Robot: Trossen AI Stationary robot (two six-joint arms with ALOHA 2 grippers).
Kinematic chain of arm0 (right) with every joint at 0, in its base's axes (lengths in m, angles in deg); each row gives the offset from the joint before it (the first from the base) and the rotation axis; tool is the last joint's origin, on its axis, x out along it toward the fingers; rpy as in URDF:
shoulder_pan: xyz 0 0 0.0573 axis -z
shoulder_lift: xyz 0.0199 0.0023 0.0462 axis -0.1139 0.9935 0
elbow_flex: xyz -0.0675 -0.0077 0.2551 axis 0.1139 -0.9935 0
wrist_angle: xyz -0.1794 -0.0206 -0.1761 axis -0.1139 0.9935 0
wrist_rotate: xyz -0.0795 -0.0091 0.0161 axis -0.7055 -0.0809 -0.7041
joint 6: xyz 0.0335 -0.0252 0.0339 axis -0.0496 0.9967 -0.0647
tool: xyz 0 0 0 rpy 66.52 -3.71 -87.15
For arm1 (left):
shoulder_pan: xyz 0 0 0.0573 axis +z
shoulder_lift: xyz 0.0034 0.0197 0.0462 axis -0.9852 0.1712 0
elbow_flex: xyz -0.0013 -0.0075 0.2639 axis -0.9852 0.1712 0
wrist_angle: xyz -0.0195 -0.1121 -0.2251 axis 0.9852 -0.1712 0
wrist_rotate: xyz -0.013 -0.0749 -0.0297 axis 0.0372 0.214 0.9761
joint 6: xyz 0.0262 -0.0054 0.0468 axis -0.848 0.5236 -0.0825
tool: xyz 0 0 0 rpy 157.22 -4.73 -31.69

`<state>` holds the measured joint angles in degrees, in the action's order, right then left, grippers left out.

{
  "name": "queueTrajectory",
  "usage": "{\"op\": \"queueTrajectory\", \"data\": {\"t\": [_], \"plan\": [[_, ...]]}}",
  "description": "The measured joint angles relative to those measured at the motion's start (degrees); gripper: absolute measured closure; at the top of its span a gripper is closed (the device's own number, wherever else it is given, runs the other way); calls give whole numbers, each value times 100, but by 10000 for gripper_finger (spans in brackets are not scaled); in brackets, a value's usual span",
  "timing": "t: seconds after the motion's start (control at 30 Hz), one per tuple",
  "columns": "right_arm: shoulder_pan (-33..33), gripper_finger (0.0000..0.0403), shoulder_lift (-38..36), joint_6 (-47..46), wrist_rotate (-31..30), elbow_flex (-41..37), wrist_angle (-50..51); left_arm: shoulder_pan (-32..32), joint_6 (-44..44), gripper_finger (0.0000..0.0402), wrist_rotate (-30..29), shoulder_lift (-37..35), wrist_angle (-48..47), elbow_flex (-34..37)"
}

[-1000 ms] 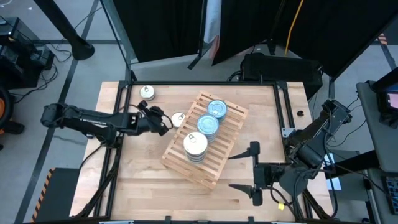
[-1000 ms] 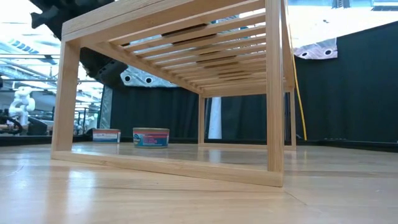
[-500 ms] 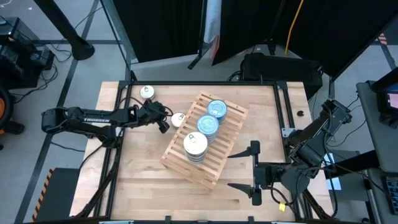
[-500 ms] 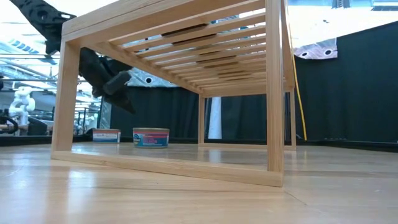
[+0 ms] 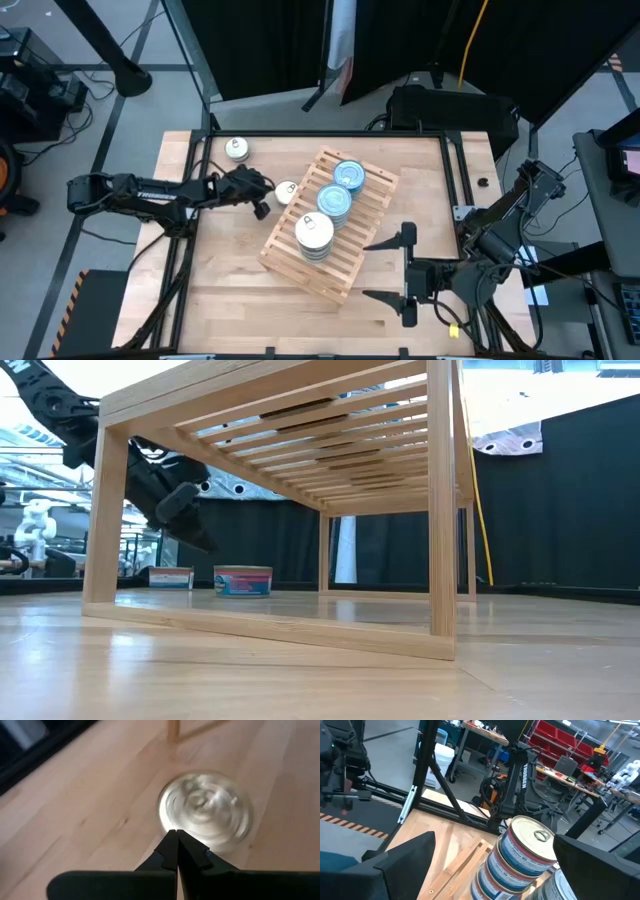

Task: Stack canned seafood by type on shelf
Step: Stack the blue-pink tuna can on top of the other blue-pink tuna can on the shelf

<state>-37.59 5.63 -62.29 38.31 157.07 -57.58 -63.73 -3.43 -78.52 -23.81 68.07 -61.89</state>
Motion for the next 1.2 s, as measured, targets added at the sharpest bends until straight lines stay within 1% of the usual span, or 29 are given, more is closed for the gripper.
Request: {"op": "queueTrajectory", "data": {"t": [0.07,0.2,0.27,0.37,0.57,0.73,0.87,1.0,1.2], "plan": [[26,7,0,-1,1,0,1,1,-64,400,53,22,389,106],[66,7,0,-50,4,0,2,1,-112,400,90,89,530,114],[66,7,0,-54,2,0,2,1,-186,400,290,178,595,112],[66,7,0,-56,2,0,4,-40,-361,400,520,375,725,114],[66,7,0,-48,2,0,7,-121,-518,400,520,905,1159,113],[66,7,0,-68,2,0,14,-119,-504,400,463,1013,1055,96],[64,7,0,-94,2,0,48,-123,-319,400,455,1008,962,90],[64,7,0,-217,4,0,116,-156,-48,400,430,918,786,88],[55,7,0,-353,4,0,207,-300,684,400,405,706,340,94]]}}
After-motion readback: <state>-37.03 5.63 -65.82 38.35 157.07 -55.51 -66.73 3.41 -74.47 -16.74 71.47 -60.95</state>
